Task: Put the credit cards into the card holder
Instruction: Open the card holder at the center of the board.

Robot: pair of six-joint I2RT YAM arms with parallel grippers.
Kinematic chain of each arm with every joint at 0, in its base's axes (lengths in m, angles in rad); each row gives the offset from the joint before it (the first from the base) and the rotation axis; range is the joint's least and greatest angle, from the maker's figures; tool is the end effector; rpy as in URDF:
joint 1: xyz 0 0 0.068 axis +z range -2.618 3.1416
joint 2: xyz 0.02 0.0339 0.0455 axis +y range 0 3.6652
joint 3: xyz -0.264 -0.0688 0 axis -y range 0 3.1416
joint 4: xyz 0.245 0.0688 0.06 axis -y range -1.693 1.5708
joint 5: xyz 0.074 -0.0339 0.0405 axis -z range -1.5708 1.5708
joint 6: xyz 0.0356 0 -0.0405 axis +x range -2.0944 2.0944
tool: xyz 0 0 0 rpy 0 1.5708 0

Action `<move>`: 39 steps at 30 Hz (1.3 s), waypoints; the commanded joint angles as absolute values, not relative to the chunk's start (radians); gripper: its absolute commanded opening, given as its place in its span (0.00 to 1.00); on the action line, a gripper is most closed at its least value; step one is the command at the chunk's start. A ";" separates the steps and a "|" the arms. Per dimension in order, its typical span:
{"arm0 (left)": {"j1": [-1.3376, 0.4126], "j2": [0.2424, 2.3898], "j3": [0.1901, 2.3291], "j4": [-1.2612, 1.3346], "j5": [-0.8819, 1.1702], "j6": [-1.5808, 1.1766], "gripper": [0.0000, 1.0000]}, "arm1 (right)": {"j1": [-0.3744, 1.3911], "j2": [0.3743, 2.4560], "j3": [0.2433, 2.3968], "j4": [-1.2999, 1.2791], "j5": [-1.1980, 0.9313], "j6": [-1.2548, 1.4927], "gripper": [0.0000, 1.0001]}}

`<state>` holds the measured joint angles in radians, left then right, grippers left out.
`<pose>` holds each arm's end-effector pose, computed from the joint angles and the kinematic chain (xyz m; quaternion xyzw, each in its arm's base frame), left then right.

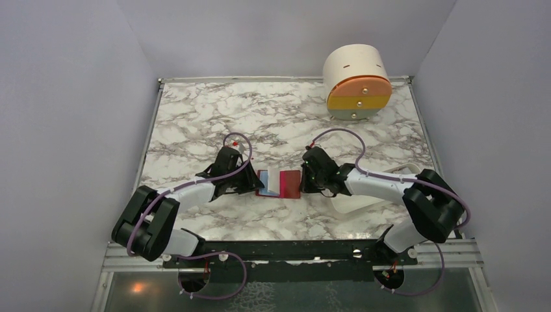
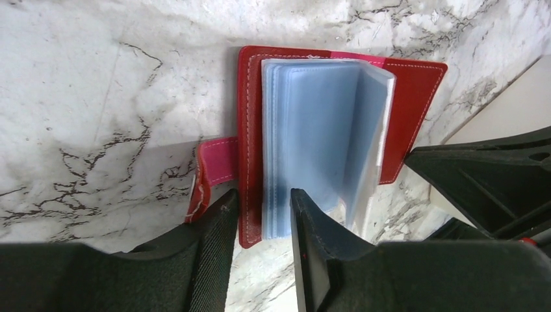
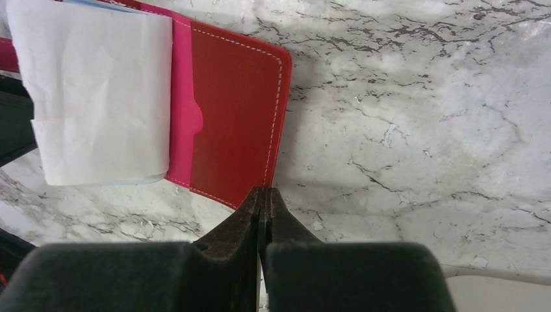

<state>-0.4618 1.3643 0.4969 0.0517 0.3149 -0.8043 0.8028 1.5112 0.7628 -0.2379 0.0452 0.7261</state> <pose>0.2135 -0.1186 0.1453 -0.0995 0.9145 -0.3329 0.2073 0.1992 0.2039 0.1629 -0.0302 0.9569 0.1837 0.2229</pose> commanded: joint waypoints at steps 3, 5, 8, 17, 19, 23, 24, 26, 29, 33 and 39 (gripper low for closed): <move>-0.460 1.324 0.469 0.083 0.386 -0.836 0.29 | 0.798 1.536 0.747 -0.206 0.020 0.707 0.01; -0.459 1.301 0.460 0.098 0.403 -0.847 0.26 | 0.799 1.538 0.746 -0.203 0.019 0.707 0.01; -0.459 1.275 0.449 0.121 0.422 -0.860 0.22 | 0.799 1.543 0.745 -0.195 0.011 0.707 0.01; -0.459 1.279 0.403 0.260 0.497 -0.914 0.21 | 0.799 1.551 0.740 -0.169 -0.020 0.712 0.01; -0.459 1.284 0.408 0.252 0.500 -0.902 0.21 | 0.799 1.550 0.742 -0.170 -0.020 0.709 0.01; -0.459 1.292 0.415 0.248 0.501 -0.891 0.21 | 0.799 1.549 0.744 -0.170 -0.022 0.706 0.01; -0.459 1.294 0.417 0.247 0.502 -0.891 0.20 | 0.799 1.548 0.746 -0.172 -0.022 0.707 0.01; -0.459 1.295 0.417 0.248 0.509 -0.891 0.16 | 0.798 1.546 0.748 -0.173 -0.025 0.707 0.01; -0.459 1.288 0.414 0.247 0.508 -0.888 0.08 | 0.799 1.542 0.757 -0.188 -0.030 0.707 0.05; -0.459 1.265 0.415 0.228 0.501 -0.881 0.00 | 0.799 1.502 0.809 -0.275 -0.023 0.705 0.21; -0.459 1.248 0.409 0.215 0.502 -0.869 0.00 | 0.799 1.425 0.886 -0.397 -0.021 0.707 0.37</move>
<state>-0.4583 1.2739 0.4072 0.2085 0.4751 -0.8883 0.7975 1.4914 0.8181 -0.3183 -0.0082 0.7094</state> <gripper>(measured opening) 0.028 0.338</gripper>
